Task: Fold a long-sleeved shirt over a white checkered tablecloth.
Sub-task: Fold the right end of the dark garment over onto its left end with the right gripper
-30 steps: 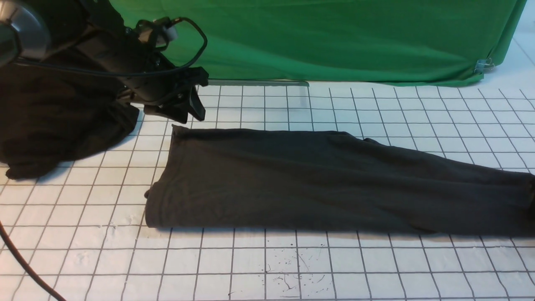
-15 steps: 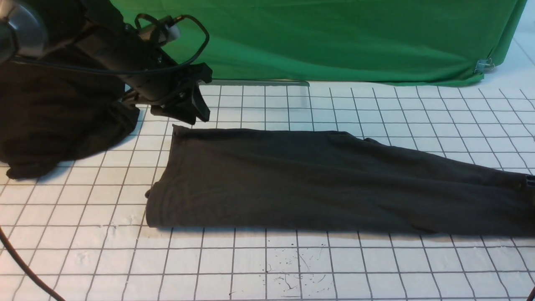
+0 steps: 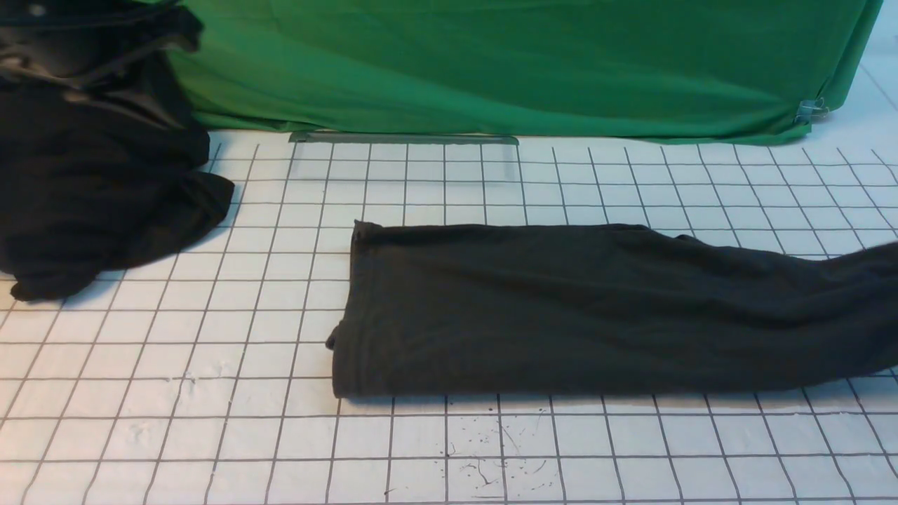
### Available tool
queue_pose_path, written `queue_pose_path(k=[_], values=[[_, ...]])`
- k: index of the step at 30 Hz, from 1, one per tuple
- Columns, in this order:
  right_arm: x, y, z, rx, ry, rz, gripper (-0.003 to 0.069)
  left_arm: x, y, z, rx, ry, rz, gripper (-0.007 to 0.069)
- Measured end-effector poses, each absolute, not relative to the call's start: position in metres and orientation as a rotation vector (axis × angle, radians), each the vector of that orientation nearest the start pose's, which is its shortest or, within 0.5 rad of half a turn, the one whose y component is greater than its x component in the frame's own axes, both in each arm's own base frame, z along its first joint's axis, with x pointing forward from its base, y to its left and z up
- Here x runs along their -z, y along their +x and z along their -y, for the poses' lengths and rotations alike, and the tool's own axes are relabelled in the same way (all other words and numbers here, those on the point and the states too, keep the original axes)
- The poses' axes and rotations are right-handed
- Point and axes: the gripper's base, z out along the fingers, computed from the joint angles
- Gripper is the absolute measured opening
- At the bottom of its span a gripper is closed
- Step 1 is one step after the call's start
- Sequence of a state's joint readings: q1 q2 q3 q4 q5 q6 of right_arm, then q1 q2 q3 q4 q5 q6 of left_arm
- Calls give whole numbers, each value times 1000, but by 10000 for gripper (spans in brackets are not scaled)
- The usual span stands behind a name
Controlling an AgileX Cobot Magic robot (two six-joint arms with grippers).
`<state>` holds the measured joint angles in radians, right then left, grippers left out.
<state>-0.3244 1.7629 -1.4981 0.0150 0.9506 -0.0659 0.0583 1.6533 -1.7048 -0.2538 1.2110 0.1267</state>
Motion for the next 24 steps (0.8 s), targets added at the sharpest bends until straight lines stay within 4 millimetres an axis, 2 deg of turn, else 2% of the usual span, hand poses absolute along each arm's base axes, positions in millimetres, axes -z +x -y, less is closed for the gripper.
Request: queue_pose_path(k=[1,2,3,5,6,7,8,9,10,11,12,14,17,19,20,24], values=[[-301,364,107,81,327,-2659,21,-380,347,-4,270,29,-2615,57],[-303,364,104,77,323,-2659,21,-379,347,-6,267,21,-2617,57],[-321,365,80,46,281,-2629,21,-375,344,-12,265,-19,-2633,57],[-331,366,58,19,224,-2608,21,-371,343,-16,264,-53,-2642,57],[-343,366,20,-36,149,-2584,21,-363,346,-20,256,-96,-2627,57],[-347,366,-2,-70,102,-2577,21,-358,347,-20,252,-113,-2619,57],[-347,366,-11,-81,76,-2578,21,-357,347,-20,252,-116,-2620,57],[-347,364,-44,-131,13,-2575,21,-350,349,-21,251,-131,-2612,57],[-346,364,-48,-137,4,-2576,21,-349,349,-21,250,-133,-2607,57],[-340,361,-99,-210,-107,-2568,21,-340,349,-20,268,-159,-2614,60],[-334,359,-126,-249,-158,-2563,21,-338,349,-20,283,-172,-2616,62],[-324,358,-165,-314,-220,-2527,21,-335,349,-18,316,-189,-2614,66],[-305,355,-216,-397,-306,-2474,33,-336,350,-17,336,-198,-2603,69],[-297,354,-233,-425,-341,-2446,41,-336,350,-17,339,-199,-2600,69],[-283,352,-259,-468,-381,-2409,59,-336,350,-16,340,-201,-2600,69],[-245,349,-302,-539,-432,-2361,123,-336,351,-16,346,-203,-2598,74]])
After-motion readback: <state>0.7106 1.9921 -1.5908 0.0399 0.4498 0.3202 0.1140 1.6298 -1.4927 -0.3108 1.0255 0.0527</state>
